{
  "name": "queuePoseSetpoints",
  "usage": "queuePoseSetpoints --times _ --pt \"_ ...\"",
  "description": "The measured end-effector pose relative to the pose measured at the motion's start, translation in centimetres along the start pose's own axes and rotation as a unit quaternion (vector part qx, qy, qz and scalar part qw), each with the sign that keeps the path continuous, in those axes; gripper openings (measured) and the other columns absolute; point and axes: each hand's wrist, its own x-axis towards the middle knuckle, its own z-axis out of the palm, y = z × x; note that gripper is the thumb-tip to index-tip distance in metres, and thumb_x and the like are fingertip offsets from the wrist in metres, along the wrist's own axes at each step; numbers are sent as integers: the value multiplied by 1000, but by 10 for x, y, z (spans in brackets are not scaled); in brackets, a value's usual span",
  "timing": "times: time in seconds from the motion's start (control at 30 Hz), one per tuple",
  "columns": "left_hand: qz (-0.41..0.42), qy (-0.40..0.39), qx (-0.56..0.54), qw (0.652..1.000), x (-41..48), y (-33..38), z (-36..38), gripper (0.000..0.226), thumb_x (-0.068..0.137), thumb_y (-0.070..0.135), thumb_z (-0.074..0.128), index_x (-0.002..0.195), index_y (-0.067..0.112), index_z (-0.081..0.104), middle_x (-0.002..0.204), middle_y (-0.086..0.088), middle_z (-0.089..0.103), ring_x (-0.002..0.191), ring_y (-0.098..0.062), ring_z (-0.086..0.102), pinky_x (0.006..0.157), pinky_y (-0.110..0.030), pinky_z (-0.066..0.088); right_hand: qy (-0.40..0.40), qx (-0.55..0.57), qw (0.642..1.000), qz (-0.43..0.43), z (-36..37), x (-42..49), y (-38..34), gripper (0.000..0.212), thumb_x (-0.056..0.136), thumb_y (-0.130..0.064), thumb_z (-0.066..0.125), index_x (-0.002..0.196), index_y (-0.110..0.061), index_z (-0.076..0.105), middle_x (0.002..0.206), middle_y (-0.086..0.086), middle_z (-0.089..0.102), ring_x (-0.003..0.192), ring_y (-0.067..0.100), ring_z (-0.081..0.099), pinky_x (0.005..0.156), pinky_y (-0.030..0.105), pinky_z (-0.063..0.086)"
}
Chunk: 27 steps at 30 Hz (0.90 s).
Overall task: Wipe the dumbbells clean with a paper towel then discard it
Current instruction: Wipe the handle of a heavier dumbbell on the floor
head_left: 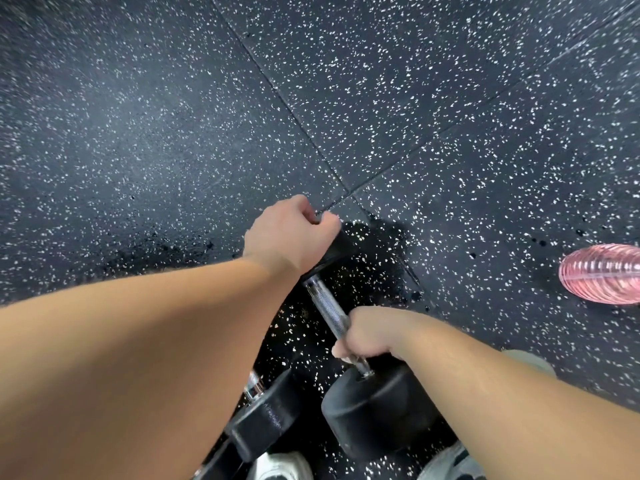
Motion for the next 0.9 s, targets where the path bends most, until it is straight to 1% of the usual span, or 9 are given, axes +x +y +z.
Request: queuePoseSetpoints --times 0.1,0.17,0.23,0.33,0.43,0.53,0.73,0.83,0.9 --pt "37 -97 71 992 5 5 -5 53 75 74 55 107 32 58 99 8 63 96 -23 58 82 -36 49 -27 108 993 26 6 9 -7 38 82 -11 64 118 0 64 101 14 74 99 31 71 93 44 56" --pt "45 -190 159 968 9 15 -14 87 65 83 63 134 31 51 125 2 62 113 -27 59 93 -39 51 -24 164 986 23 11 12 -10 34 83 -9 59 116 -1 61 83 8 70 78 25 66 76 35 53" --pt "48 -258 256 930 11 29 -21 104 63 78 71 148 25 40 138 -3 55 121 -30 57 92 -39 50 1 196 980 19 14 10 -12 24 85 -16 56 106 -6 62 70 5 62 63 19 54 61 30 44" --pt "74 -239 293 923 4 39 -23 70 72 55 72 128 16 56 101 -3 61 88 -26 59 58 -28 46 34 185 982 16 17 5 -14 34 86 -18 52 117 -7 61 74 7 63 65 20 55 58 29 43" --pt "75 -221 265 936 -5 36 -26 55 74 43 71 119 14 57 84 -1 55 73 -21 54 47 -25 37 55 137 989 22 19 3 -19 38 83 -16 50 118 -4 60 84 10 64 77 26 62 62 30 47" --pt "76 -201 222 951 -7 27 -31 66 70 40 74 127 16 50 94 -2 58 81 -23 58 52 -26 40 96 55 993 45 11 -6 -19 36 91 -19 50 124 -4 55 98 10 61 85 27 64 64 28 45" --pt "115 -160 120 973 -5 31 -36 69 65 41 81 119 17 44 98 -2 57 86 -27 59 64 -32 49 196 101 972 77 -20 -31 -4 40 96 -14 54 133 -7 42 107 9 55 77 19 54 53 25 37" --pt "133 -155 86 975 -2 39 -31 76 66 37 84 127 20 41 106 -4 58 90 -28 59 73 -38 53 216 140 962 87 -29 -28 -2 39 96 -15 51 132 -6 40 117 12 58 97 28 56 74 32 46" --pt "142 -158 81 974 -1 39 -29 79 67 34 83 131 21 39 108 -4 59 92 -29 59 76 -39 54 216 157 960 91 -29 -28 -3 40 97 -17 50 134 -7 38 121 13 56 99 28 51 79 33 41"
